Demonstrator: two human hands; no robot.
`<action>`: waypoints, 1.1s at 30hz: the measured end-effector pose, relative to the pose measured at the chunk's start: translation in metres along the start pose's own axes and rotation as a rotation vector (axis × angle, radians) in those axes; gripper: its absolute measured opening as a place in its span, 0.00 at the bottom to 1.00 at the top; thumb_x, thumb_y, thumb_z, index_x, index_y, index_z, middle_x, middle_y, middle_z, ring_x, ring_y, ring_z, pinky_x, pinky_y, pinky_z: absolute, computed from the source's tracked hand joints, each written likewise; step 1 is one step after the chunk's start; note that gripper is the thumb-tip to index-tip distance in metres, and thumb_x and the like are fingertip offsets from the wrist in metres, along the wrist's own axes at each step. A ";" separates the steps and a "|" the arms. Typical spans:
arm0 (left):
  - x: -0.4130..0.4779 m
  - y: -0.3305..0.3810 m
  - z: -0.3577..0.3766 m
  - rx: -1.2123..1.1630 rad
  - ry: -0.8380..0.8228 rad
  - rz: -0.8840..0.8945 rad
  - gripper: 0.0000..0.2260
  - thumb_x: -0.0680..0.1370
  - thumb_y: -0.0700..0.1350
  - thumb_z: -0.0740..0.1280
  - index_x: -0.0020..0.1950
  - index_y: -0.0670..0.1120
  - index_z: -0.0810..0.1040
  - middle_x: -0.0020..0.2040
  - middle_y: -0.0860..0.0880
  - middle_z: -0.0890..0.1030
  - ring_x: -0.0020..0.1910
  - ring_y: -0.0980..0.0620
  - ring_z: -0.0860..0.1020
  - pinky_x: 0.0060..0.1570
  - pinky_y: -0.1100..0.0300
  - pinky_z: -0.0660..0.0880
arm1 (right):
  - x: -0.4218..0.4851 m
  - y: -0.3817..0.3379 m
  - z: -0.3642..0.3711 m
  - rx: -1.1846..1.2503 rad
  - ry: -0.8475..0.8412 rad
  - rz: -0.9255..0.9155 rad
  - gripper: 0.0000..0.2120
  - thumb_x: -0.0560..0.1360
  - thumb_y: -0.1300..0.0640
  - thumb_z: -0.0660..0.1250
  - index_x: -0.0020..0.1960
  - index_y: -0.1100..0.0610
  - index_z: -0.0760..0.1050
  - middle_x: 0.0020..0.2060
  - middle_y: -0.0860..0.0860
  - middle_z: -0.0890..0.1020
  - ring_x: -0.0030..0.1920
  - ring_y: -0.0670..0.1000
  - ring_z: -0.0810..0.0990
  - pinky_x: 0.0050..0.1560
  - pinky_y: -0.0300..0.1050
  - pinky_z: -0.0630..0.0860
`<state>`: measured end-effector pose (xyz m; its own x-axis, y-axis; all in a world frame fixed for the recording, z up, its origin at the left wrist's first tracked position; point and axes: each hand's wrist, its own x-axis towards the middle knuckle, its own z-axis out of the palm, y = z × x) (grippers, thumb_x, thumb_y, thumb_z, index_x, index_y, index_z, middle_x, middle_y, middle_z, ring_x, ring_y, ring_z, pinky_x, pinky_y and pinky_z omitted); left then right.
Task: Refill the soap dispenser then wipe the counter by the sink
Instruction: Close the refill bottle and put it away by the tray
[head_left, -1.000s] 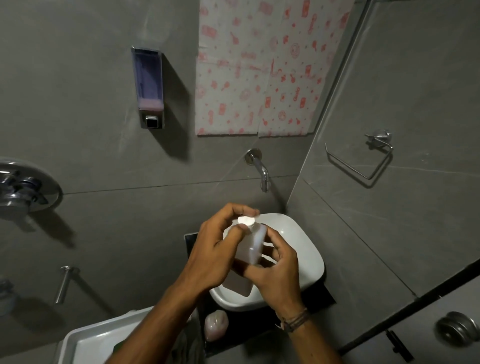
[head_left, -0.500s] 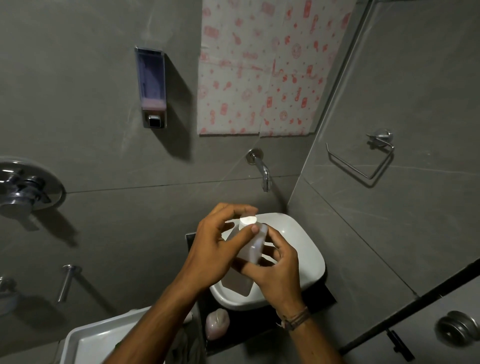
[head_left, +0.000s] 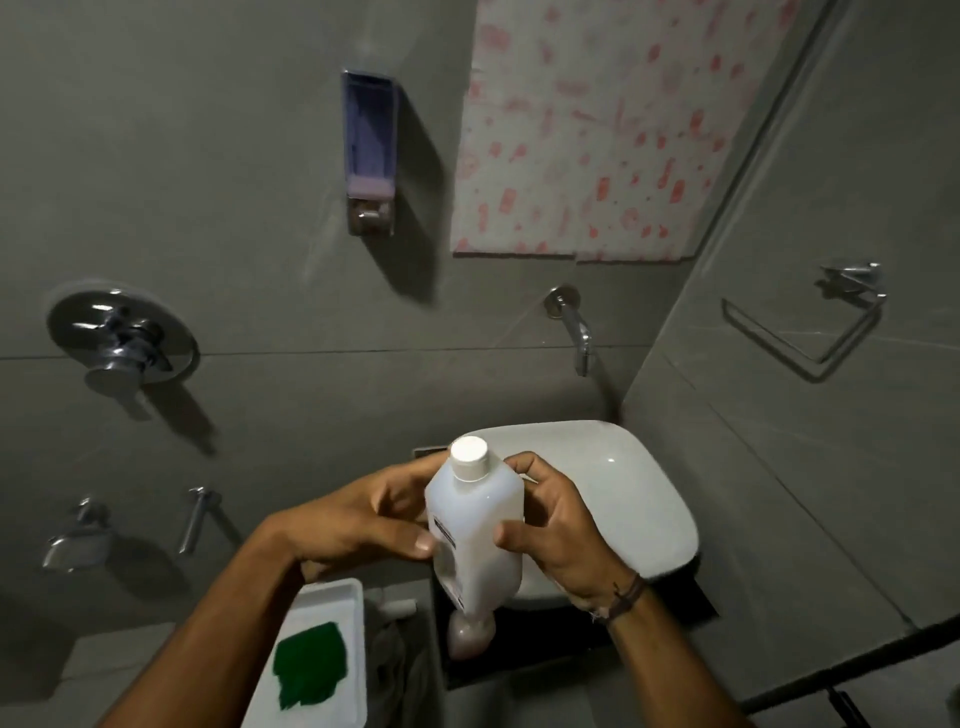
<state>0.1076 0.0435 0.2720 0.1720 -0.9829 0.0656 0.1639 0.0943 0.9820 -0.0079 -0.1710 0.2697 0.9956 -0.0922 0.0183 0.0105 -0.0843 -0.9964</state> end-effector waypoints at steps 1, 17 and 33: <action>-0.011 -0.004 -0.005 0.007 0.026 -0.003 0.36 0.79 0.23 0.65 0.84 0.43 0.63 0.79 0.38 0.72 0.76 0.40 0.73 0.73 0.45 0.74 | 0.006 0.007 0.009 0.062 -0.044 0.021 0.42 0.62 0.41 0.83 0.65 0.63 0.72 0.59 0.59 0.82 0.59 0.59 0.82 0.60 0.55 0.81; -0.242 -0.186 -0.038 0.172 1.346 -0.165 0.33 0.71 0.40 0.81 0.74 0.53 0.74 0.69 0.56 0.82 0.70 0.56 0.80 0.67 0.54 0.81 | 0.065 0.180 0.265 -0.374 -0.408 0.179 0.34 0.69 0.46 0.74 0.72 0.34 0.67 0.62 0.39 0.77 0.65 0.44 0.77 0.66 0.51 0.79; -0.299 -0.379 -0.078 0.191 1.360 -0.456 0.27 0.78 0.40 0.77 0.73 0.49 0.71 0.69 0.48 0.81 0.69 0.46 0.80 0.69 0.38 0.78 | 0.050 0.394 0.368 -0.454 -0.302 0.296 0.26 0.74 0.60 0.77 0.63 0.38 0.70 0.61 0.40 0.80 0.64 0.40 0.77 0.69 0.42 0.75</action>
<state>0.0702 0.3136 -0.1335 0.9317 -0.0019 -0.3634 0.3450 -0.3094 0.8862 0.0806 0.1563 -0.1527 0.9334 0.1025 -0.3439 -0.2452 -0.5175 -0.8198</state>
